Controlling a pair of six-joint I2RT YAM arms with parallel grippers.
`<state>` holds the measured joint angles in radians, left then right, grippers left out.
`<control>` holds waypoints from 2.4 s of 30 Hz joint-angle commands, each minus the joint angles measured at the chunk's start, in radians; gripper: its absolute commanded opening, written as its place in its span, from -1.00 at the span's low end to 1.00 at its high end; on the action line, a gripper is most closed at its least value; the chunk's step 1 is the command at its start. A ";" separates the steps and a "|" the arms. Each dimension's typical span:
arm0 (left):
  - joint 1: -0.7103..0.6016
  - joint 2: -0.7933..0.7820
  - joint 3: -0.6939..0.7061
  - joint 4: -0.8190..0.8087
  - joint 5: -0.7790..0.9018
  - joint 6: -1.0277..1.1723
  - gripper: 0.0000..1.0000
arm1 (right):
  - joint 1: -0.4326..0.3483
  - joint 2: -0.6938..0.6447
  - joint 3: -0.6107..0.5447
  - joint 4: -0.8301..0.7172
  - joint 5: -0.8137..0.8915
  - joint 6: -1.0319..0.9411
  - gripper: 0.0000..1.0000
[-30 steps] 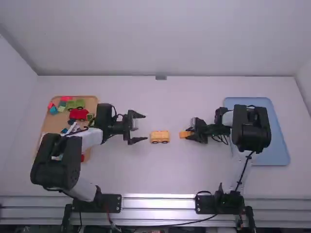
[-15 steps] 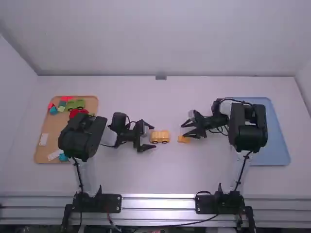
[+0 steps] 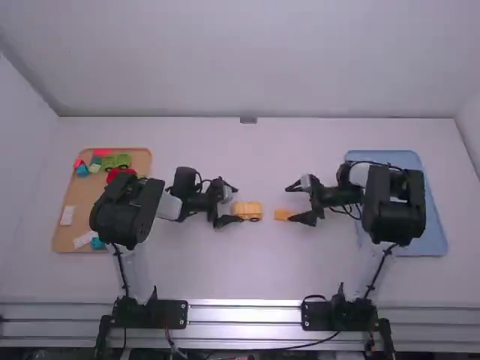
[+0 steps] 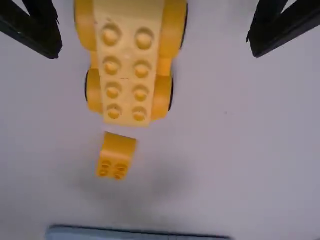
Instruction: Assemble lego blocks to make yellow taxi
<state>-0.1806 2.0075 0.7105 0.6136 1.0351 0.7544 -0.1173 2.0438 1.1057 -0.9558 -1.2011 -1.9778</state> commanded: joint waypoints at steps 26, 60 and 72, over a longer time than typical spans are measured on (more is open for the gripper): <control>-0.002 0.005 0.018 -0.015 -0.027 -0.011 0.98 | 0.033 -0.016 -0.428 1.150 0.094 0.842 0.93; -0.083 0.005 0.018 -0.105 -0.114 0.091 0.98 | 0.171 -0.108 -0.159 0.765 0.036 0.745 -0.45; -0.087 0.079 0.020 -0.012 -0.112 0.089 0.88 | 0.327 -0.105 -0.129 0.752 0.099 0.747 -0.57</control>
<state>-0.2600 2.0586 0.7280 0.6018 0.8959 0.8314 0.2031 1.9537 0.9802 -0.2066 -1.1023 -1.2304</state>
